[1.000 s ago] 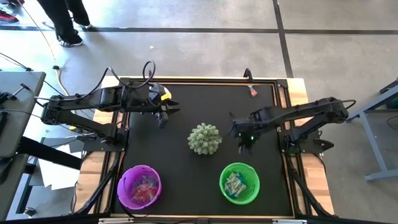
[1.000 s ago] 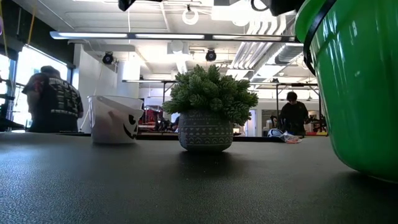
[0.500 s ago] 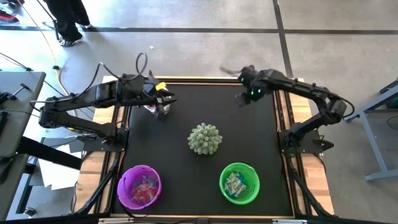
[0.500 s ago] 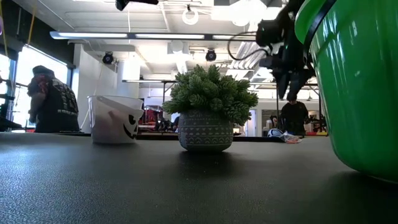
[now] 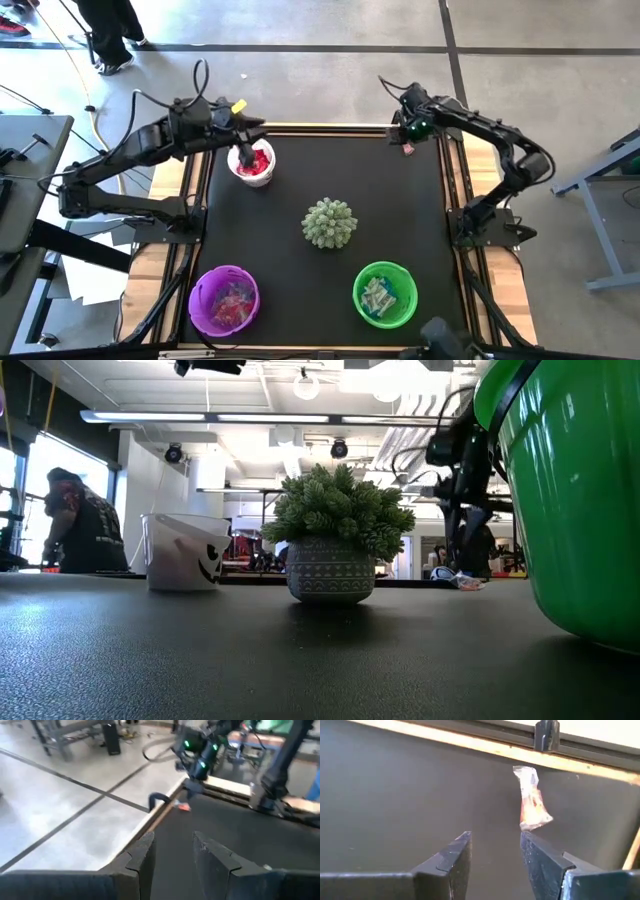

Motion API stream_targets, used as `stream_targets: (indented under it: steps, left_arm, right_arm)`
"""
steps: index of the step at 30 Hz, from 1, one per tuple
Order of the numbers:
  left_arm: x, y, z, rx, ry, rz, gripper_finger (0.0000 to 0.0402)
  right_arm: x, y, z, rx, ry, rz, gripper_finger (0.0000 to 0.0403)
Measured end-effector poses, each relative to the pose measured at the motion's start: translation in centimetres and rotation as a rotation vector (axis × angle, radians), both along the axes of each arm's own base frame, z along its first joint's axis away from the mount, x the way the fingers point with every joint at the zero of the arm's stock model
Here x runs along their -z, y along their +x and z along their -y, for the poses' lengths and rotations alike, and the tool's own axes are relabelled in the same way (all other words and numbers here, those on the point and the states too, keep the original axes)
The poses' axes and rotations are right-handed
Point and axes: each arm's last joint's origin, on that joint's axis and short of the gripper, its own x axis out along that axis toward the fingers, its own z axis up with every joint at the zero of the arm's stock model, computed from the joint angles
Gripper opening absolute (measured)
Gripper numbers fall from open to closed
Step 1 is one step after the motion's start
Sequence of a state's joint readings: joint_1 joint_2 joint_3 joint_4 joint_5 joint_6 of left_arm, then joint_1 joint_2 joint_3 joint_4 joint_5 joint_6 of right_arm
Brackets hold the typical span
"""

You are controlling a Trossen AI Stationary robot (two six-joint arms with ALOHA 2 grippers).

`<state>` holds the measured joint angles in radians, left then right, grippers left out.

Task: Organize candy in baskets
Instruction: Put the orange gummy into the purple bucket

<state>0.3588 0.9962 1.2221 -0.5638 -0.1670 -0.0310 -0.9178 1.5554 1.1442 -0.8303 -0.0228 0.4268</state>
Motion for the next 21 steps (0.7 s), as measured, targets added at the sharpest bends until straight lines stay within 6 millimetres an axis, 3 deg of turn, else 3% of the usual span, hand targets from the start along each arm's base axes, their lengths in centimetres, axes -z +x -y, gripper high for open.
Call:
stream_targets:
  steps: [10,21]
  left_arm:
    - [-1.0,-0.2,-1.7,-0.089,0.030,0.115,0.0113]
    - [-1.8,-0.4,-2.3,-0.121,0.063,0.186,0.0113]
  right_arm:
    - [4.3,-1.8,3.4,-0.142,0.083,-0.108,0.0165]
    - [6.9,-3.2,5.4,-0.187,0.138,-0.077,0.0165]
